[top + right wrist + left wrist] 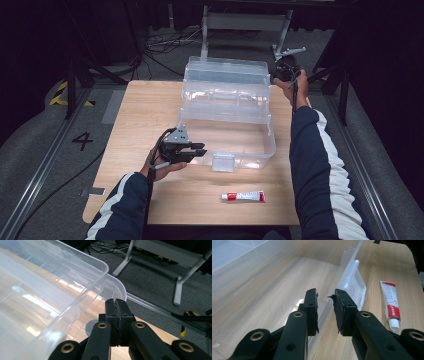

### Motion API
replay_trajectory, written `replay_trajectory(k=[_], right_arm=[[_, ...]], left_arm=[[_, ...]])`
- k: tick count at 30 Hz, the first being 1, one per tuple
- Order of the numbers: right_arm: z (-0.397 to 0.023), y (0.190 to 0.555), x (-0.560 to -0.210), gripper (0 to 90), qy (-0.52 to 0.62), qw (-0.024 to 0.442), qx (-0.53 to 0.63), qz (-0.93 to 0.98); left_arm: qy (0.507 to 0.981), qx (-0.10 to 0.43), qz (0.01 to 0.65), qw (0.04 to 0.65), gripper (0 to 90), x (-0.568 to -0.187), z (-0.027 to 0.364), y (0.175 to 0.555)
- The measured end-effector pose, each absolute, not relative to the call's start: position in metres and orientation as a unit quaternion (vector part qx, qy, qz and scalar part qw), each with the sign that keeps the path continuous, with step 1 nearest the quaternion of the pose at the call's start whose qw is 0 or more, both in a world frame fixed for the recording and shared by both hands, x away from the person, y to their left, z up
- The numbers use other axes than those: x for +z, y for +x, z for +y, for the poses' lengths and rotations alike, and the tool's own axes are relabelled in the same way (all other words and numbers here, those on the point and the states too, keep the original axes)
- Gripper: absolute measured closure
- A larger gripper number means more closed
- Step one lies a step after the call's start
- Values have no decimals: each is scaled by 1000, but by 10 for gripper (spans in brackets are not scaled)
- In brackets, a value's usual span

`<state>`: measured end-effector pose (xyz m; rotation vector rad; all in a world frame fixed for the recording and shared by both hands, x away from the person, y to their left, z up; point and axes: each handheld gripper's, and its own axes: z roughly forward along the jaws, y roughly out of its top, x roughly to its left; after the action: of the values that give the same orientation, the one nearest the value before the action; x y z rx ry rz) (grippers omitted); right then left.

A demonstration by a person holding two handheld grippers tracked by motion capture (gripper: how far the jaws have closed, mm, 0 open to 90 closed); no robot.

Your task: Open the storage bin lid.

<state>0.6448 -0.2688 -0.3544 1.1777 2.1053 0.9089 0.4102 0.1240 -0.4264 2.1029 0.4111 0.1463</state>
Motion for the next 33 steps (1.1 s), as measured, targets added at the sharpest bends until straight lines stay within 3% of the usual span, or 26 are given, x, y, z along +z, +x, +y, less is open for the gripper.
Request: replay_trajectory(k=[33], right_arm=[[-284, 562, -322, 886, 395, 305, 377, 780]], left_arm=[[867, 68, 160, 468, 733, -425, 123, 410]])
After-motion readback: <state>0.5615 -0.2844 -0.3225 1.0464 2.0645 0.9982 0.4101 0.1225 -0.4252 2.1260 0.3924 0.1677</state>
